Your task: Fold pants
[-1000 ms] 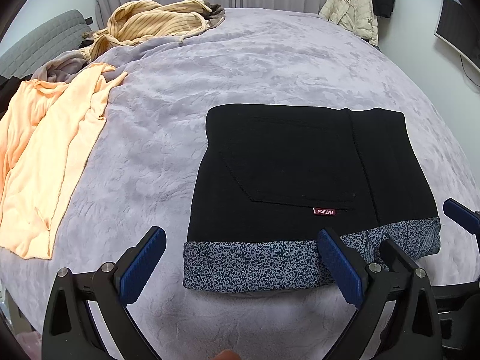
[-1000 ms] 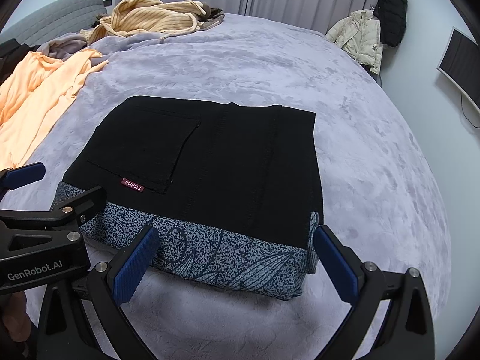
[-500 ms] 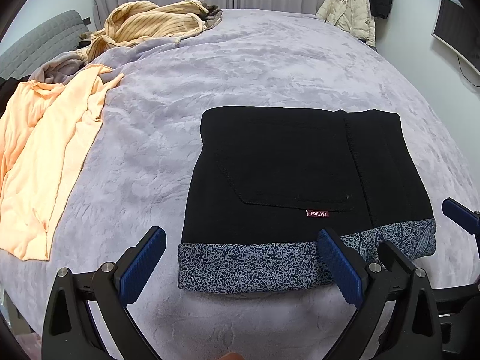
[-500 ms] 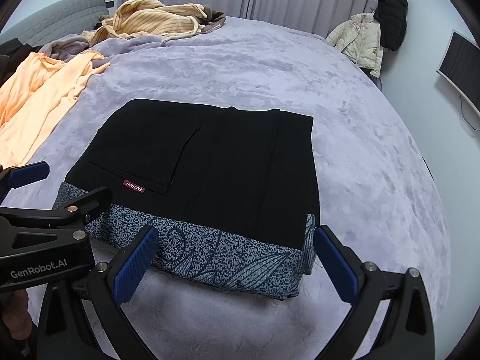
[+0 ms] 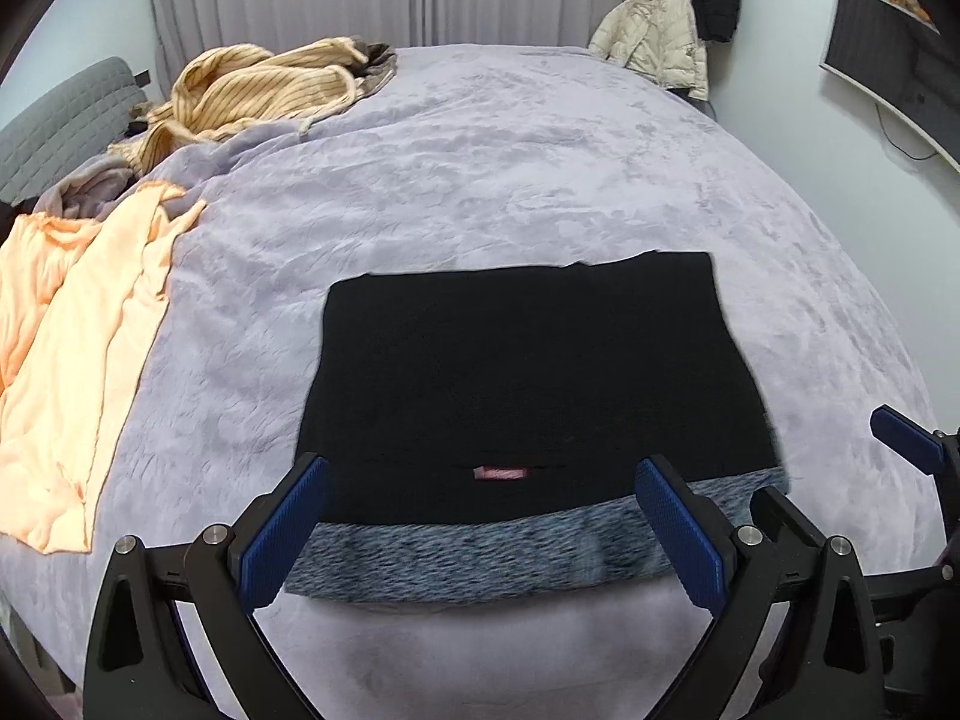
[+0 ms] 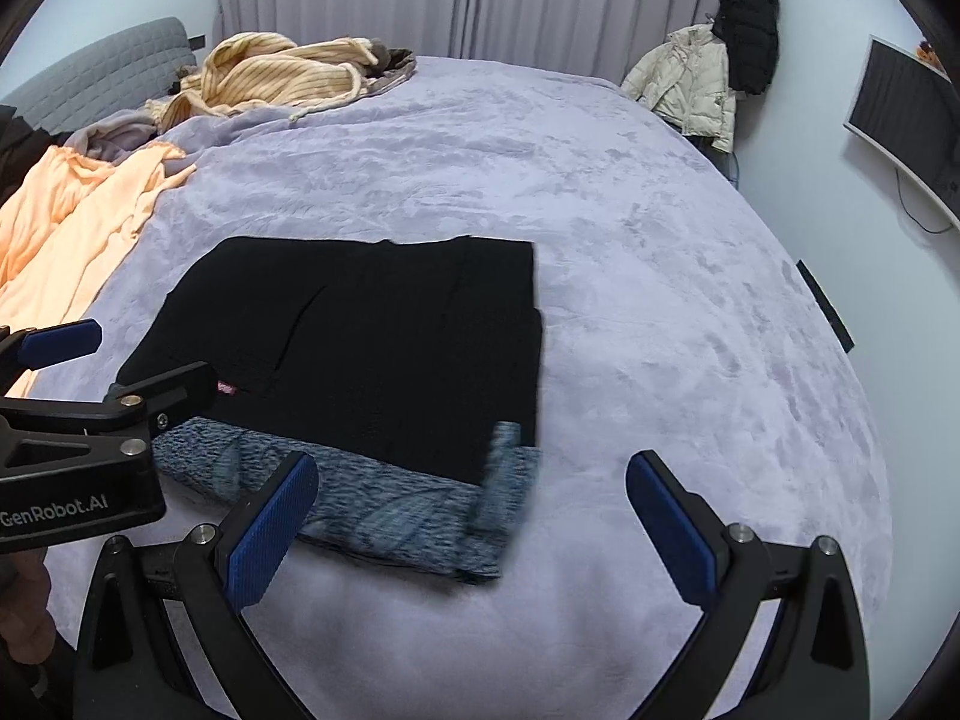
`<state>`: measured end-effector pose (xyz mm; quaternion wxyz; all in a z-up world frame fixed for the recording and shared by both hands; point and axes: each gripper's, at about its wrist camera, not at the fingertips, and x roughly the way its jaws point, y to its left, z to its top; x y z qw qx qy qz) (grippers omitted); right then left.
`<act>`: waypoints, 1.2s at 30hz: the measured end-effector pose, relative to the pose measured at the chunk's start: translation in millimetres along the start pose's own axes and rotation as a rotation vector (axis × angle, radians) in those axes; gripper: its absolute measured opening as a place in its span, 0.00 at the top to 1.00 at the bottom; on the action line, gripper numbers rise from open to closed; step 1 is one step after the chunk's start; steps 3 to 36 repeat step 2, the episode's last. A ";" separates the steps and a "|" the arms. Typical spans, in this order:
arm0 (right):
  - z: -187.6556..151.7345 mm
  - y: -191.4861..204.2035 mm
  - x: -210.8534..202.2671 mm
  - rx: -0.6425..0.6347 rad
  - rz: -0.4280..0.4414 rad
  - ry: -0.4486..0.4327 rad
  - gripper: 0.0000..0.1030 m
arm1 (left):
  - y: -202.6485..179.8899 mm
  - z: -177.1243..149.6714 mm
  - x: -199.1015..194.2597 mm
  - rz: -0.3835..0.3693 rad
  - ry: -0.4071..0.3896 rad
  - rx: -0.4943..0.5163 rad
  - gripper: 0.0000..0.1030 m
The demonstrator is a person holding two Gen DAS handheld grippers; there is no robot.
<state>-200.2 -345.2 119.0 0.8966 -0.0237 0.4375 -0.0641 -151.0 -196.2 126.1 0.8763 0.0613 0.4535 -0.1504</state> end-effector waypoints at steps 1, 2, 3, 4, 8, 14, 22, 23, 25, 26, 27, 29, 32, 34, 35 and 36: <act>-0.3 -15.1 -3.4 0.021 -0.020 -0.007 0.00 | -15.5 6.3 -3.9 -0.018 -0.010 0.020 0.02; -0.5 -30.9 -6.3 0.040 -0.042 -0.015 0.00 | -31.4 12.2 -6.9 -0.035 -0.019 0.038 0.02; -0.5 -30.9 -6.3 0.040 -0.042 -0.015 0.00 | -31.4 12.2 -6.9 -0.035 -0.019 0.038 0.02; -0.5 -30.9 -6.3 0.040 -0.042 -0.015 0.00 | -31.4 12.2 -6.9 -0.035 -0.019 0.038 0.02; -0.5 -30.9 -6.3 0.040 -0.042 -0.015 0.00 | -31.4 12.2 -6.9 -0.035 -0.019 0.038 0.02; -0.5 -30.9 -6.3 0.040 -0.042 -0.015 0.00 | -31.4 12.2 -6.9 -0.035 -0.019 0.038 0.02; -0.5 -30.9 -6.3 0.040 -0.042 -0.015 0.00 | -31.4 12.2 -6.9 -0.035 -0.019 0.038 0.02; -0.5 -30.9 -6.3 0.040 -0.042 -0.015 0.00 | -31.4 12.2 -6.9 -0.035 -0.019 0.038 0.02; -0.5 -30.9 -6.3 0.040 -0.042 -0.015 0.00 | -31.4 12.2 -6.9 -0.035 -0.019 0.038 0.02; -0.5 -30.9 -6.3 0.040 -0.042 -0.015 0.00 | -31.4 12.2 -6.9 -0.035 -0.019 0.038 0.02; -0.5 -30.9 -6.3 0.040 -0.042 -0.015 0.00 | -31.4 12.2 -6.9 -0.035 -0.019 0.038 0.02; -0.5 -30.9 -6.3 0.040 -0.042 -0.015 0.00 | -31.4 12.2 -6.9 -0.035 -0.019 0.038 0.02; -0.5 -30.9 -6.3 0.040 -0.042 -0.015 0.00 | -31.4 12.2 -6.9 -0.035 -0.019 0.038 0.02; -0.5 -30.9 -6.3 0.040 -0.042 -0.015 0.00 | -31.4 12.2 -6.9 -0.035 -0.019 0.038 0.02; -0.5 -30.9 -6.3 0.040 -0.042 -0.015 0.00 | -31.4 12.2 -6.9 -0.035 -0.019 0.038 0.02; -0.5 -30.9 -6.3 0.040 -0.042 -0.015 0.00 | -31.4 12.2 -6.9 -0.035 -0.019 0.038 0.02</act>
